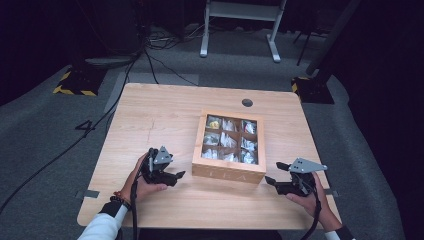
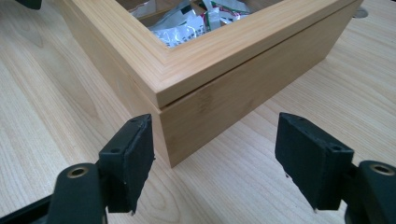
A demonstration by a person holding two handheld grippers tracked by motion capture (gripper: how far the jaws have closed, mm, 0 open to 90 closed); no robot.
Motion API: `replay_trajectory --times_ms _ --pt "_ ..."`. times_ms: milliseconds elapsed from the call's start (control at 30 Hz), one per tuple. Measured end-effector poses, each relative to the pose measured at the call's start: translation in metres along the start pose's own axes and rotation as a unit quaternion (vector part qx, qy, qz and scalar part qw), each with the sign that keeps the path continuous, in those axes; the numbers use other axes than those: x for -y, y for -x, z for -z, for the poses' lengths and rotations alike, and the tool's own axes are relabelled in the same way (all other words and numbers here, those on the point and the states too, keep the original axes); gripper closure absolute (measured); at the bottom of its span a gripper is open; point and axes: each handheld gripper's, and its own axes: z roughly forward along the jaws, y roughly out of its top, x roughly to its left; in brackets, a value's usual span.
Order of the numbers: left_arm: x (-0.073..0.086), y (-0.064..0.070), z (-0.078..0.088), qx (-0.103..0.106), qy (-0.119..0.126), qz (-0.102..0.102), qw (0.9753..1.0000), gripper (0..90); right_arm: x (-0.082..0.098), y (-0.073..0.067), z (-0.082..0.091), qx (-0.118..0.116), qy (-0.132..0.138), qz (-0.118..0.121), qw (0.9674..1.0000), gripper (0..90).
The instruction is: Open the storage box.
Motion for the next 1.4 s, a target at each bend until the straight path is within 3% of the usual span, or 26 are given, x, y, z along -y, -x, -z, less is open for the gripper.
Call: replay_trajectory --times_ms 133,700,1100,1400 --pt "0.002 -0.003 -0.001 -0.003 -0.002 0.005 1.0000 21.8 -0.001 0.000 -0.003 0.003 -0.002 -0.004 1.0000 29.8" --pt "0.002 -0.003 -0.003 -0.017 -0.008 -0.011 0.9998 20.8 -0.008 -0.004 -0.006 0.012 0.009 -0.002 0.9999 27.6" --pt "-0.011 -0.006 -0.002 -0.017 0.015 -0.018 0.9996 20.8 -0.018 -0.012 -0.008 0.009 0.021 0.021 0.9995 34.5" --pt "-0.022 -0.002 -0.005 -0.011 0.026 -0.028 0.9992 20.7 -0.025 -0.014 -0.006 0.010 0.037 0.022 0.9990 35.0"
